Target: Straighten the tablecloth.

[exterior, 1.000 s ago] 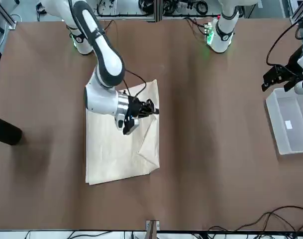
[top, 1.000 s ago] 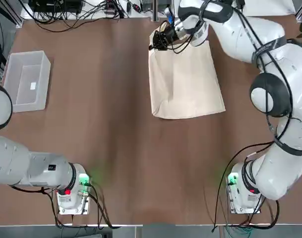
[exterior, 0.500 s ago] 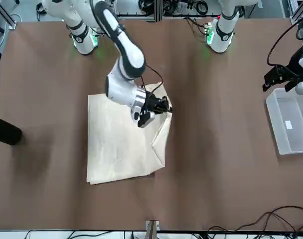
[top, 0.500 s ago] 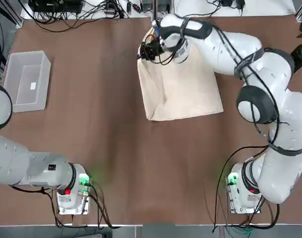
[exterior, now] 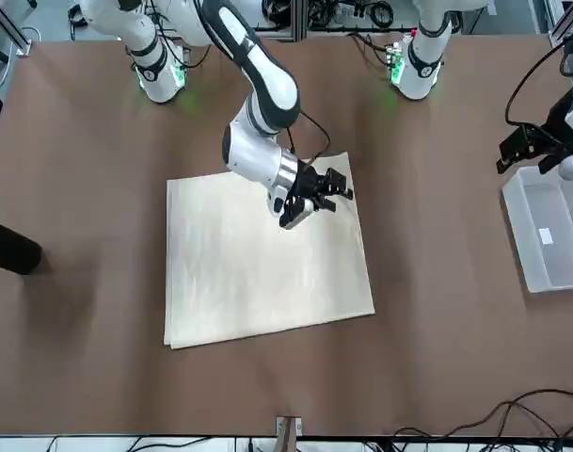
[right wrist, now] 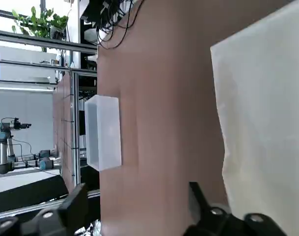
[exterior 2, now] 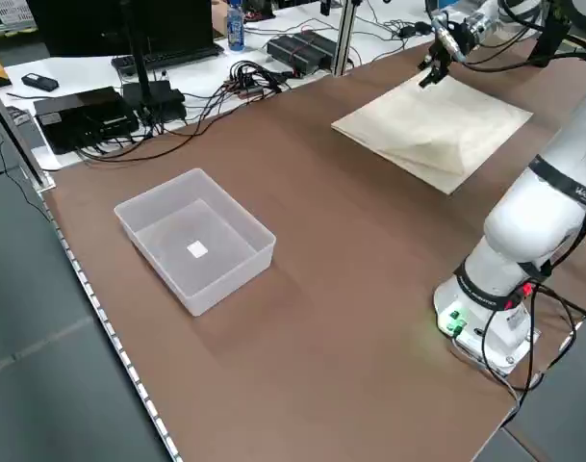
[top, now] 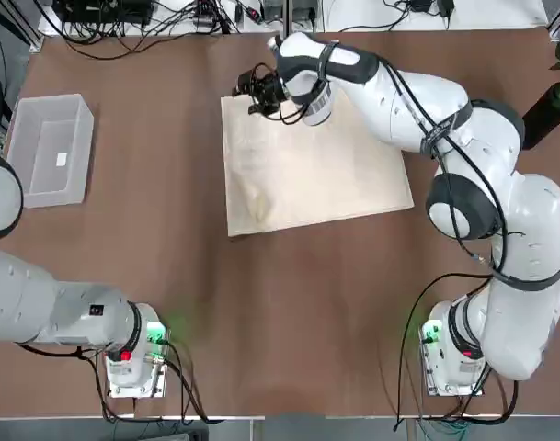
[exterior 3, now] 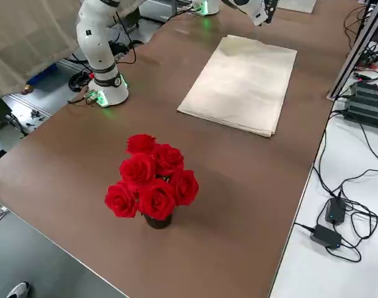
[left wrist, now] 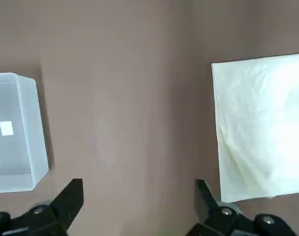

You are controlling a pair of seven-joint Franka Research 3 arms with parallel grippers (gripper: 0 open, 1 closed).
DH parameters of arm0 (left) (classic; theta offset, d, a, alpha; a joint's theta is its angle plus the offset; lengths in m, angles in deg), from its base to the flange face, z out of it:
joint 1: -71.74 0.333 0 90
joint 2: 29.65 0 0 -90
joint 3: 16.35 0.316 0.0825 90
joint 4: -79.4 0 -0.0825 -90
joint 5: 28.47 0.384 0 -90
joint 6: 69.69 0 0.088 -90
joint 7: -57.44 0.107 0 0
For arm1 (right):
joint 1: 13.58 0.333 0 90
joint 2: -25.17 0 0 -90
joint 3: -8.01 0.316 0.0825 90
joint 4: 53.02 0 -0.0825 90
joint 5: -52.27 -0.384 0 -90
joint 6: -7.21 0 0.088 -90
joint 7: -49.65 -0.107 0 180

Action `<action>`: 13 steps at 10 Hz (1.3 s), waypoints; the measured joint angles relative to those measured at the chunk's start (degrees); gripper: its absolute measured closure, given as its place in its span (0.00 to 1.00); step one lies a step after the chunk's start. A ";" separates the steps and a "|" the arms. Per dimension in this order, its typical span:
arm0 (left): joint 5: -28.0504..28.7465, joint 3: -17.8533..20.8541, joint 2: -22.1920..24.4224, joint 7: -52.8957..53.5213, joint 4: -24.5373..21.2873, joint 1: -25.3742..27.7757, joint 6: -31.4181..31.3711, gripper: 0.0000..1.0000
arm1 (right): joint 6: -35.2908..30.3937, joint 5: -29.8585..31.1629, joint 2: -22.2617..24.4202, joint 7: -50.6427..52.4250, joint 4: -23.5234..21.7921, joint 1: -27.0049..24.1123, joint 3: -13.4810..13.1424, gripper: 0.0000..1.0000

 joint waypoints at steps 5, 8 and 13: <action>0.00 0.00 -0.21 0.01 0.00 0.01 -0.03 0.00 | -2.75 5.41 1.08 0.10 -1.06 -6.28 -0.95 0.00; 0.00 -0.01 -0.27 0.02 0.00 0.01 -0.05 0.00 | -13.41 15.39 5.87 0.14 -3.76 -12.93 -1.30 0.00; 0.00 -0.01 -0.27 0.02 0.10 0.03 -0.17 0.00 | -37.70 43.39 15.45 0.34 -5.49 -30.15 -1.60 0.00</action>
